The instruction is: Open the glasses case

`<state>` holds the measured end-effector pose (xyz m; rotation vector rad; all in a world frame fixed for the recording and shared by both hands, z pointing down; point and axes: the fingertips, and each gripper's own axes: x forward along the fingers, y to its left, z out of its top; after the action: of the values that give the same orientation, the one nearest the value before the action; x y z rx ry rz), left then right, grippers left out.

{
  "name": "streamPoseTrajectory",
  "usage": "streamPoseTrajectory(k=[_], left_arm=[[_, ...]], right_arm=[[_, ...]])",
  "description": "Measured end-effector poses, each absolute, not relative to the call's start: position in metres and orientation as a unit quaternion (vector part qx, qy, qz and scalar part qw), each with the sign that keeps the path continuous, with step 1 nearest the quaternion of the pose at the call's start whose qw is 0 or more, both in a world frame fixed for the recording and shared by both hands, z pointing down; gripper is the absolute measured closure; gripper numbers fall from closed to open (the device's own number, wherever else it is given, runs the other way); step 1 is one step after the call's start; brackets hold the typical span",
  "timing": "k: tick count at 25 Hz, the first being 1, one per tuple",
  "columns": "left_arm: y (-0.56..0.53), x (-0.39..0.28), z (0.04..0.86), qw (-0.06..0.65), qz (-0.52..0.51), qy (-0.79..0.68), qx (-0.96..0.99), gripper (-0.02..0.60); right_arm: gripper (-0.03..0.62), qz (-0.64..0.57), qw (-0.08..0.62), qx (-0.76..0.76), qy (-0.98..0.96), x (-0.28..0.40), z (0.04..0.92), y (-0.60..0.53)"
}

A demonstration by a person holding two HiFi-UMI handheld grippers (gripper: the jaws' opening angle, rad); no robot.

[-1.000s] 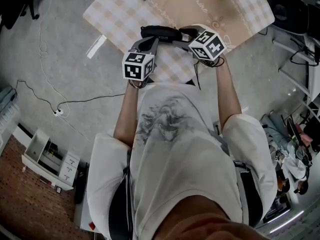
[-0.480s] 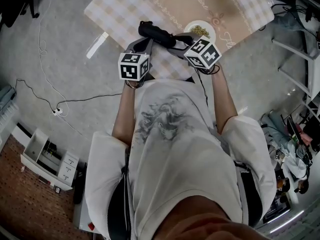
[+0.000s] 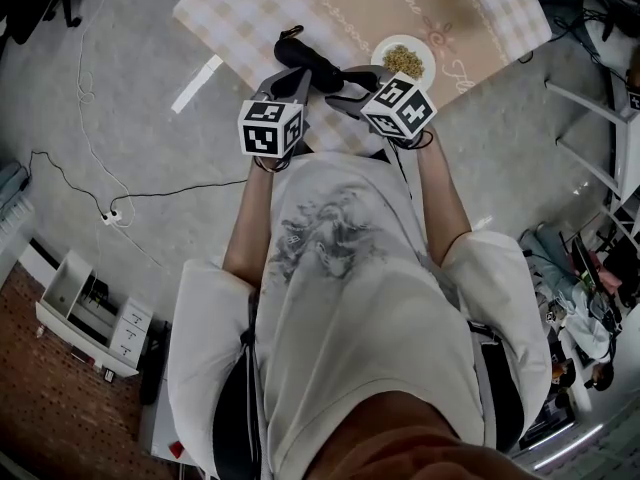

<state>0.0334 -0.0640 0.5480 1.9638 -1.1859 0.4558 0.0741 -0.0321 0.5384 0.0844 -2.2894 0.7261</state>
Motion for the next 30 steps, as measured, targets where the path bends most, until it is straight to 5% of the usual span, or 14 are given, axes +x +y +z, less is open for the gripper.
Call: streamPoseTrajectory(k=[30], left_arm=[[-0.062,0.016,0.541,0.382,0.153,-0.499,0.763,0.577]], right_arm=[[0.355,0.245,0.333,0.005,-0.911,0.044,0.518,-0.02]])
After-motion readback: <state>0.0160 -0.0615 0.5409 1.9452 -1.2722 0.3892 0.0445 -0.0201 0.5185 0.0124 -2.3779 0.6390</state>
